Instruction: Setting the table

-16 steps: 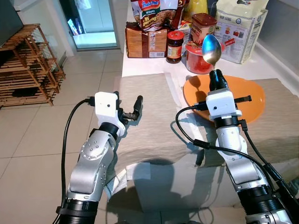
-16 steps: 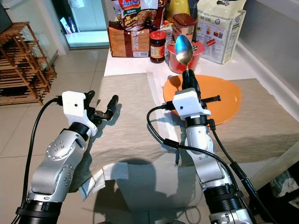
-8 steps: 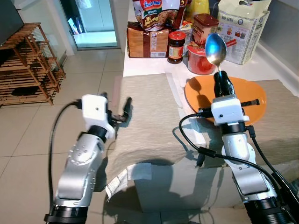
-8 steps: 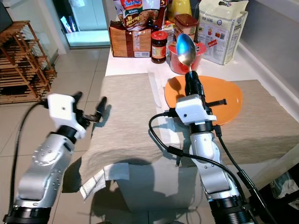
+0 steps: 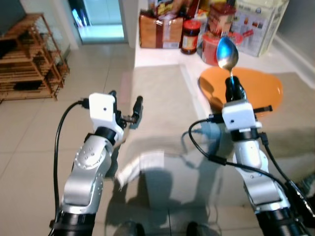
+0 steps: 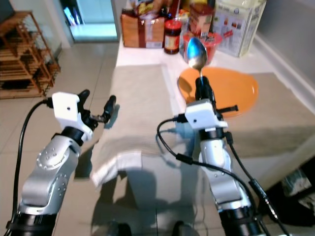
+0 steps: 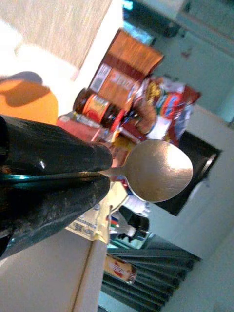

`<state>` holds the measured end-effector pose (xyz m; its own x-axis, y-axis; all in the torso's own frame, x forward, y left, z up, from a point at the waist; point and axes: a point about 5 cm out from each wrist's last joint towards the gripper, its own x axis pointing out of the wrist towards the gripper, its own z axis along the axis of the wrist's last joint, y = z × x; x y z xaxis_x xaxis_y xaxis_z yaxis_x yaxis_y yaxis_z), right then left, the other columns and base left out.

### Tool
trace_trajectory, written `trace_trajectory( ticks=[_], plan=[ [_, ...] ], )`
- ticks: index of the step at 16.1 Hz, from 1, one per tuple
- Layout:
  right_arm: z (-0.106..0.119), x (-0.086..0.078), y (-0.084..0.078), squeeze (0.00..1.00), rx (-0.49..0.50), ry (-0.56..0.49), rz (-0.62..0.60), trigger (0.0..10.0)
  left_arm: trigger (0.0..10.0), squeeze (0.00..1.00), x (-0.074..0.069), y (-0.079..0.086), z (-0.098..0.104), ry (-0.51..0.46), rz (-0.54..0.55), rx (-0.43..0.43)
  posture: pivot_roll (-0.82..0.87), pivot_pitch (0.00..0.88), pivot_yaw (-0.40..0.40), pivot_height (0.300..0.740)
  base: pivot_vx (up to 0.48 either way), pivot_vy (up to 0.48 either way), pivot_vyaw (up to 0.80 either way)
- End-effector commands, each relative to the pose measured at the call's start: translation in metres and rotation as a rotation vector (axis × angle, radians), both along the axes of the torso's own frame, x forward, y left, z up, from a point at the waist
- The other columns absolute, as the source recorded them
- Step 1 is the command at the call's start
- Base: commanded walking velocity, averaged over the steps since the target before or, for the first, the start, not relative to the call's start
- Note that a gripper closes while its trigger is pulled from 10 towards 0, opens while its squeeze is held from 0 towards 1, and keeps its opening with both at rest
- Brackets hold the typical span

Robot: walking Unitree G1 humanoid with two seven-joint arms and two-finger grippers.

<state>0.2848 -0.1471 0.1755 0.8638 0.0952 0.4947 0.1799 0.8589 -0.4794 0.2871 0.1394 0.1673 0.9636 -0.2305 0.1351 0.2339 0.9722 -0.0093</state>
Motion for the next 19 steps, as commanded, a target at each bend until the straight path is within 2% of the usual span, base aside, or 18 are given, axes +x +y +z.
trace_trajectory(
  ticks=[1, 5, 10, 14, 16, 19],
  plan=[
    [0.002, 0.002, 0.001, 0.0, -0.015, -0.001, 0.008, 0.0, 10.0, 0.0, 0.0, 0.0, 0.0, 0.006, 0.002, -0.002, -0.08, 0.0, 0.049, 0.736, -0.382, 0.0, 0.0],
    [-0.001, 0.004, 0.002, 0.0, -0.018, 0.021, 0.016, 0.0, 10.0, 0.0, 0.001, -0.002, 0.001, 0.002, -0.007, 0.012, -0.08, 0.0, 0.048, 0.736, -0.096, 0.0, 0.0],
    [-0.014, 0.009, -0.003, 0.0, -0.014, 0.109, 0.004, 0.0, 10.0, 0.0, -0.001, -0.004, 0.002, -0.013, -0.035, 0.008, -0.08, 0.0, 0.049, 0.736, 0.0, 0.0, 0.0],
    [-0.033, 0.019, -0.004, 0.0, 0.089, 0.279, 0.024, 0.0, 10.0, 0.0, -0.001, -0.009, 0.0, 0.0, -0.046, 0.0, -0.08, 0.0, 0.05, 0.736, 0.0, -0.48, 0.0],
    [-0.049, 0.023, -0.008, 0.0, 0.24, 0.426, 0.017, 0.0, 10.0, 0.0, -0.001, -0.009, -0.008, 0.027, -0.03, 0.003, -0.08, 0.0, 0.048, 0.736, 0.0, -0.48, 0.0],
    [-0.063, 0.021, -0.013, 0.0, 0.324, 0.523, 0.023, 0.0, 10.0, 0.0, -0.001, -0.005, -0.018, 0.071, -0.01, 0.003, -0.08, 0.0, 0.047, 0.736, 0.0, -0.48, 0.0]
  ],
)
